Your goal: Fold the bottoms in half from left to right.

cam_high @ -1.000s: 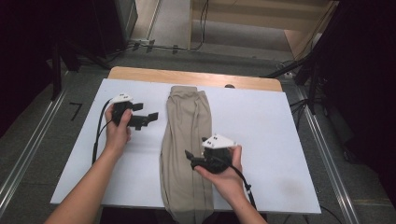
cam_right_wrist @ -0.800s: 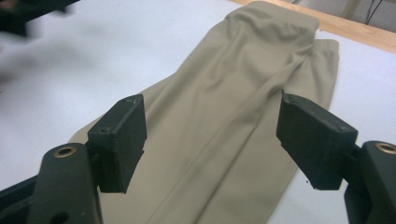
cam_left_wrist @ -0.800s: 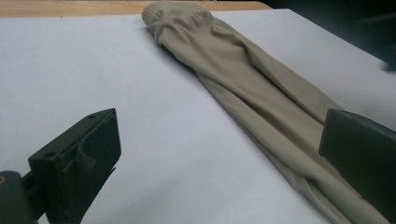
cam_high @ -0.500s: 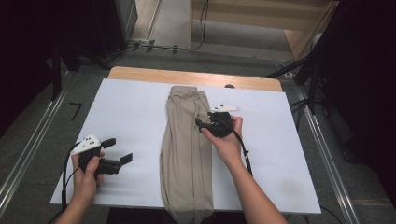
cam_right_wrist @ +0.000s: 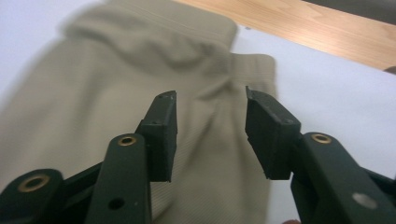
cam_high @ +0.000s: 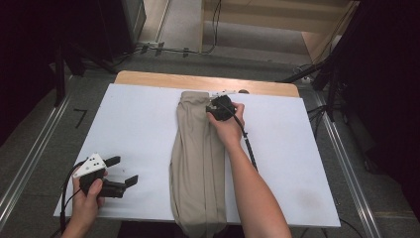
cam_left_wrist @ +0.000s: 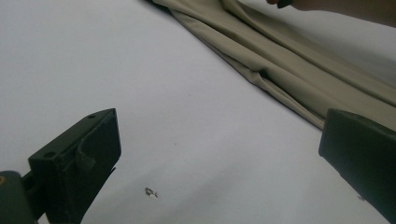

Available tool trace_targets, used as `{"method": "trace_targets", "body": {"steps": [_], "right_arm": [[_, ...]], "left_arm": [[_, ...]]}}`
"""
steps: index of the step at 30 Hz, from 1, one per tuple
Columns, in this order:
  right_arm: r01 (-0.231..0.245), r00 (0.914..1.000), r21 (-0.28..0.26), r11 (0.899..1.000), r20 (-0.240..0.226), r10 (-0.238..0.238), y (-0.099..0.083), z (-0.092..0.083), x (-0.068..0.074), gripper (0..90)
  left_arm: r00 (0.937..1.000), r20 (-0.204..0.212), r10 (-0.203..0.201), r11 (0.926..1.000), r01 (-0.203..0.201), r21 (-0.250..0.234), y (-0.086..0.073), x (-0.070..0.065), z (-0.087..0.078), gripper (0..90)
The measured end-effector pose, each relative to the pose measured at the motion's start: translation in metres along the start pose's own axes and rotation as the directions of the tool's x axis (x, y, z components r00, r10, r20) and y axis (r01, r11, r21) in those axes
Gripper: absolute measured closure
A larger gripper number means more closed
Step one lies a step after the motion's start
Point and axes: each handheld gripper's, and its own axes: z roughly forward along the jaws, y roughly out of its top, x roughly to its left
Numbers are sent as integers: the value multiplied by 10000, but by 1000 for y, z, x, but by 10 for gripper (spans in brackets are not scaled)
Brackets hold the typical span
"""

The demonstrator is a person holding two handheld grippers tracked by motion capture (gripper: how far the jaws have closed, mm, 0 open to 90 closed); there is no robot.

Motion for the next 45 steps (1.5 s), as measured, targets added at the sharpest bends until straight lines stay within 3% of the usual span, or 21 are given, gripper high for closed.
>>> {"method": "trace_targets", "body": {"steps": [2, 6, 8, 9, 12, 14, 18, 22, 25, 27, 30, 31, 33, 34, 35, 36, 37, 40, 43, 44, 45], "right_arm": [[22, 10000, 22, 10000, -95, -21, 1, 5, -2, 534], [-778, 9954, -84, 9969, -559, 773, 6, 20, -10, 587], [-863, 9946, 33, 9963, -573, 863, 7, 23, -10, 598], [-676, 9965, 277, 9973, -467, 688, 7, 31, -8, 653], [-528, 9981, 64, 9986, -304, 529, 8, 30, -6, 849], [-674, 9967, 34, 9977, -448, 675, 9, 28, -7, 882], [-811, 9955, -50, 9967, -500, 808, 11, 21, -11, 884], [-593, 9979, -122, 9982, -272, 589, 15, 11, -17, 884], [-789, 9969, -81, 9968, -64, 789, 17, 5, -26, 884], [-804, 9962, -21, 9968, 331, 804, 17, 3, -37, 885], [-1156, 9928, 121, 9932, 337, 1151, 16, 5, -49, 884], [-1268, 9919, 235, 9917, 98, 1266, 14, 8, -52, 877], [-1295, 9904, 466, 9905, -436, 1315, 10, 16, -53, 734], [-1295, 9904, 466, 9905, -436, 1315, 10, 16, -53, 734], [-1076, 9929, 568, 9926, -451, 1102, 8, 19, -52, 658], [-926, 9957, 699, 9932, 86, 922, 6, 21, -50, 508], [-1118, 9937, 638, 9917, 93, 1115, 6, 21, -51, 447], [-1458, 9893, 487, 9881, -25, 1461, 5, 17, -52, 404], [-1042, 9943, 39, 9945, -221, 1043, 1, -5, -47, 396], [-1042, 9943, 39, 9945, -221, 1043, 1, -5, -47, 396], [-810, 9960, -150, 9966, -399, 804, -4, -20, -43, 396]], "left_arm": [[10000, 58, 29, 10000, -29, -4, 0, 0, 0, 0], [9996, 256, -82, 10000, 82, 18, 0, 1, 1, 0], [9995, 294, -97, 10000, 97, 6, 0, 2, 1, 0], [9994, 327, -115, 9999, 115, 25, 0, 2, 1, 0], [9994, 322, -103, 9999, 103, 27, 0, 2, 1, 0], [9994, 349, -73, 10000, 72, 39, 0, 2, 1, 0], [9988, 451, -187, 9998, 186, 14, 0, 3, 1, 0], [9980, 536, -324, 9995, 326, -22, 0, 5, 1, 0], [9979, 552, -349, 9994, 350, -8, 0, 4, 1, 0], [9982, 526, -280, 9996, 278, 46, 0, 4, 1, 0], [9983, 498, -287, 9996, 284, 60, 0, 4, 2, 0], [9984, 492, -288, 9996, 285, 61, 0, 4, 2, 0], [9985, 462, -287, 9996, 284, 68, 0, 4, 2, 0], [9985, 462, -287, 9996, 284, 68, 0, 4, 2, 0], [9986, 451, -291, 9996, 288, 73, 0, 4, 3, 0], [9987, 429, -275, 9996, 271, 92, 0, 4, 3, 0], [9988, 419, -262, 9996, 258, 103, 0, 4, 3, 0], [9990, 383, -236, 9996, 231, 140, 0, 3, 3, 0], [9993, 298, -221, 9996, 216, 155, 1, 3, 3, 0], [9993, 298, -221, 9996, 216, 155, 1, 3, 3, 0], [9995, 245, -178, 9998, 175, 135, 1, 2, 2, 0]]}}
